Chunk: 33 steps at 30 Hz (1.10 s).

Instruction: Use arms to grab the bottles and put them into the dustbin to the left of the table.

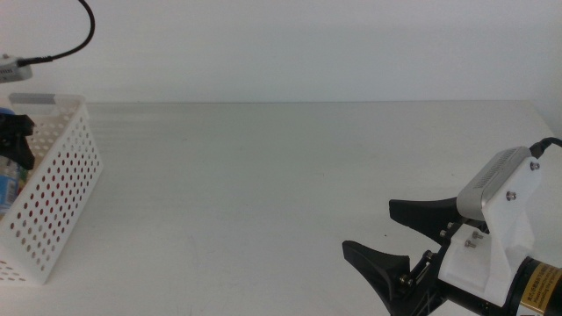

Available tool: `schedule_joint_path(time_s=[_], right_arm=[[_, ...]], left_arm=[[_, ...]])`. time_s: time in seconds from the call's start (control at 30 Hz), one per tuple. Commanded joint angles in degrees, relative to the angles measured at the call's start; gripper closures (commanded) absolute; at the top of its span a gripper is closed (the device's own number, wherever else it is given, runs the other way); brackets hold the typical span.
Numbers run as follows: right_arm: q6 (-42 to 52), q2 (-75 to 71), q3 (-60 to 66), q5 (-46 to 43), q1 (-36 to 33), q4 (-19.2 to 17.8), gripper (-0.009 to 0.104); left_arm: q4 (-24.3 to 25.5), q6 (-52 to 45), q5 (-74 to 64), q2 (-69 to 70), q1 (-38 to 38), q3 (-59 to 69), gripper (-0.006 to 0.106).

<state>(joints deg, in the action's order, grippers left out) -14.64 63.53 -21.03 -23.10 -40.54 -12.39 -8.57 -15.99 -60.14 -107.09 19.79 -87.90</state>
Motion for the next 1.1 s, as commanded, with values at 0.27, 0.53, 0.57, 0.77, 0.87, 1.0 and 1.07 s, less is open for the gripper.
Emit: schedule_joint_path(time_s=[0.27, 0.53, 0.57, 0.77, 0.87, 1.0, 1.07], right_arm=[[0.38, -1.03, -1.16, -3.97, 0.01, 0.01, 0.019], [0.38, -1.03, -1.16, -3.97, 0.01, 0.01, 0.019], [0.38, -1.03, -1.16, -3.97, 0.01, 0.01, 0.019], [0.38, -1.03, -1.16, -3.97, 0.01, 0.01, 0.019], [0.38, -1.03, -1.16, -3.97, 0.01, 0.01, 0.019], [0.38, -1.03, -1.16, -3.97, 0.01, 0.01, 0.019], [0.38, -1.03, -1.16, -3.97, 0.01, 0.01, 0.019]], left_arm=[[-3.91, -5.9, 2.79, 2.44, 0.07, -2.28, 0.047], [-9.42, -8.8, 2.66, 2.99, 0.01, -2.28, 0.01], [-9.43, -8.25, 2.43, 3.27, -0.21, -2.28, 0.01], [-9.31, -5.08, 0.13, 6.56, -0.32, -2.28, 0.01], [-9.44, -3.14, -0.89, 9.45, -0.32, -2.28, 0.01], [-9.65, -2.87, -0.85, 14.25, -2.03, -1.97, 0.01], [-9.59, -2.87, -0.01, 16.93, -3.96, -1.36, 0.01]])
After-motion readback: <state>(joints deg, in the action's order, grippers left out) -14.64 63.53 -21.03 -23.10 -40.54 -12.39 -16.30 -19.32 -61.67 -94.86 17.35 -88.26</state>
